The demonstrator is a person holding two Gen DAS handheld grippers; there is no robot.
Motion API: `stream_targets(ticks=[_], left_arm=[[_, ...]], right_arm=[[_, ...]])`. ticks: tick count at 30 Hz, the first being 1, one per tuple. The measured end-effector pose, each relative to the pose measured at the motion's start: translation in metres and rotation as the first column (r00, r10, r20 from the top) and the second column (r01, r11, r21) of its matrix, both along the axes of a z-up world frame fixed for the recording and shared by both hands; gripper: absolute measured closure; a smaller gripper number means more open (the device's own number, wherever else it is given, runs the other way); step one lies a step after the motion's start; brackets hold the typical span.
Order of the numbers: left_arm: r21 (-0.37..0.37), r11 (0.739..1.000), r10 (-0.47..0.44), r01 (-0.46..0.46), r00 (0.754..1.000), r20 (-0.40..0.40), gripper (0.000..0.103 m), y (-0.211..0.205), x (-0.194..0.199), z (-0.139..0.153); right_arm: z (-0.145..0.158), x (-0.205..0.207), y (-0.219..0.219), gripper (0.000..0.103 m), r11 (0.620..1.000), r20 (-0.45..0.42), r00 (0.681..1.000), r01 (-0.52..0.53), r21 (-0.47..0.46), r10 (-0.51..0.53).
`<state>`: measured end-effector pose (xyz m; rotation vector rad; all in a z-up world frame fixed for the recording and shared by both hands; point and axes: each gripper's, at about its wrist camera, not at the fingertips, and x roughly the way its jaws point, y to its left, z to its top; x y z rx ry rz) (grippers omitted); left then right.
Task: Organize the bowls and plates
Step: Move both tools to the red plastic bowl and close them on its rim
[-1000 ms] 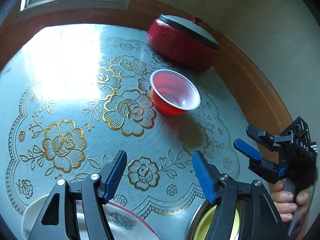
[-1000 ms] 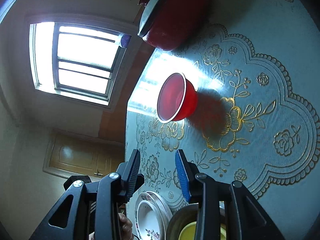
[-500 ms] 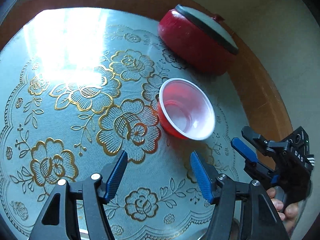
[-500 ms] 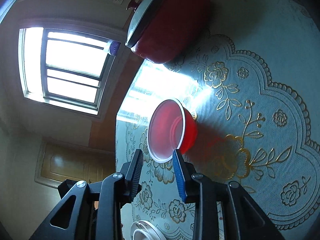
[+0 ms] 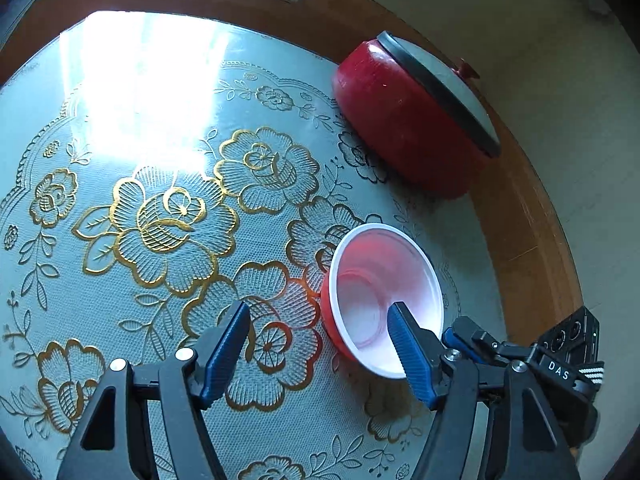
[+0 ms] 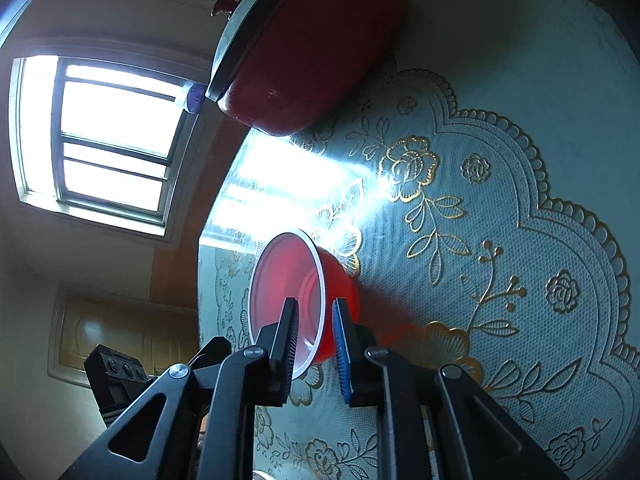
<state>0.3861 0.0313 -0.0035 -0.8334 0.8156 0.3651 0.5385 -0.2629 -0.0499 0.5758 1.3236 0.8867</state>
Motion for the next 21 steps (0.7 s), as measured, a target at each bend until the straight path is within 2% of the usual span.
stream_targets(ticks=[2, 6, 9, 11, 13, 16, 21], left_arm=[[-0.010, 1.000, 0.009, -0.009, 1.000, -0.010, 0.050, 0.006, 0.005, -0.003], [-0.064, 0.998, -0.005, 0.004, 1.000, -0.007, 0.056, 0.014, 0.015, -0.011], [-0.072, 0.997, -0.010, 0.010, 1.000, -0.007, 0.062, 0.014, 0.020, -0.015], [-0.069, 0.998, -0.016, 0.015, 1.000, -0.020, 0.076, 0.013, 0.022, -0.017], [-0.081, 0.996, -0.029, 0.027, 0.999, -0.021, 0.086, 0.012, 0.026, -0.020], [-0.116, 0.992, -0.044, 0.043, 0.999, -0.009, 0.095, 0.011, 0.027, -0.024], [-0.077, 0.995, -0.060, 0.059, 0.998, -0.009, 0.096, 0.006, 0.027, -0.019]], right_arm=[[-0.003, 0.003, 0.003, 0.088, 1.000, -0.002, 1.000, -0.001, -0.008, 0.001], [-0.007, 0.006, 0.008, 0.088, 1.000, 0.000, 1.000, -0.006, -0.021, 0.006], [-0.009, 0.008, 0.011, 0.091, 1.000, 0.006, 1.000, -0.011, -0.027, 0.011], [-0.010, 0.008, 0.013, 0.092, 0.999, 0.010, 1.000, -0.019, -0.029, 0.020], [-0.011, 0.007, 0.017, 0.093, 0.999, 0.015, 0.999, -0.030, -0.039, 0.030], [-0.012, 0.005, 0.021, 0.095, 0.998, 0.023, 0.999, -0.045, -0.049, 0.046], [-0.006, 0.004, 0.021, 0.095, 0.998, 0.038, 0.998, -0.053, -0.040, 0.054]])
